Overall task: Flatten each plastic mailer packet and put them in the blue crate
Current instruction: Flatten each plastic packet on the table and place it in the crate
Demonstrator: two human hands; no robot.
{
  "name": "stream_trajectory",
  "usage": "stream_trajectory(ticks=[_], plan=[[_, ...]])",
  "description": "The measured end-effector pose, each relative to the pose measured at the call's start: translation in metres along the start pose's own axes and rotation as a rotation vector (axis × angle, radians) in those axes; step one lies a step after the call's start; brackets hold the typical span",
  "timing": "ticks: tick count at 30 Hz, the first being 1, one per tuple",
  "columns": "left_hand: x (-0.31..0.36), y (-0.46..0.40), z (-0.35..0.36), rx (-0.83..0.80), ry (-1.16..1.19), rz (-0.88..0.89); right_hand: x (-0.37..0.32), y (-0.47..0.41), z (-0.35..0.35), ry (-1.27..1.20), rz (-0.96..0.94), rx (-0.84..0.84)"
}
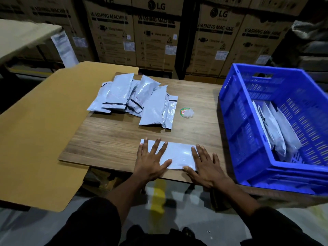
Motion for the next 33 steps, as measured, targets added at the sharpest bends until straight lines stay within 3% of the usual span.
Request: stream_trajectory(ticks=[2, 4, 8, 21, 26, 30, 33], plan=[[0.003, 0.001, -0.003, 0.022, 0.03, 0.001, -0.005, -0.002, -0.009, 0.041, 0.003, 0.026], [0.005, 0.0, -0.002, 0.041, 0.048, -0.013, -0.019, -0.009, -0.014, 0.179, -0.085, 0.162], [0.003, -0.001, 0.002, 0.1, 0.025, 0.01, -0.051, -0.037, 0.0, 0.212, -0.313, 0.124], [-0.013, -0.005, 0.0, -0.016, -0.026, -0.003, 0.005, -0.008, -0.005, 0.082, -0.187, 0.022], [-0.02, -0.008, -0.005, -0.06, -0.028, 0.047, -0.007, -0.004, -0.017, 0.268, -0.356, 0.047], [-0.017, -0.007, -0.008, -0.097, 0.046, 0.064, -0.011, -0.008, -0.017, 0.175, -0.431, 0.047], [-0.011, -0.003, -0.017, 0.026, -0.016, 0.221, -0.009, -0.008, -0.025, 0.05, -0.358, 0.08]])
Point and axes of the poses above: each hand's wrist, its own y-axis away from the middle knuckle, its own z-axis out of the palm, x = y × z, the point moved 2 cm from there along -y, towards the middle knuckle, and after that the axes turned 13 degrees about -z, right-handed, at the moved point
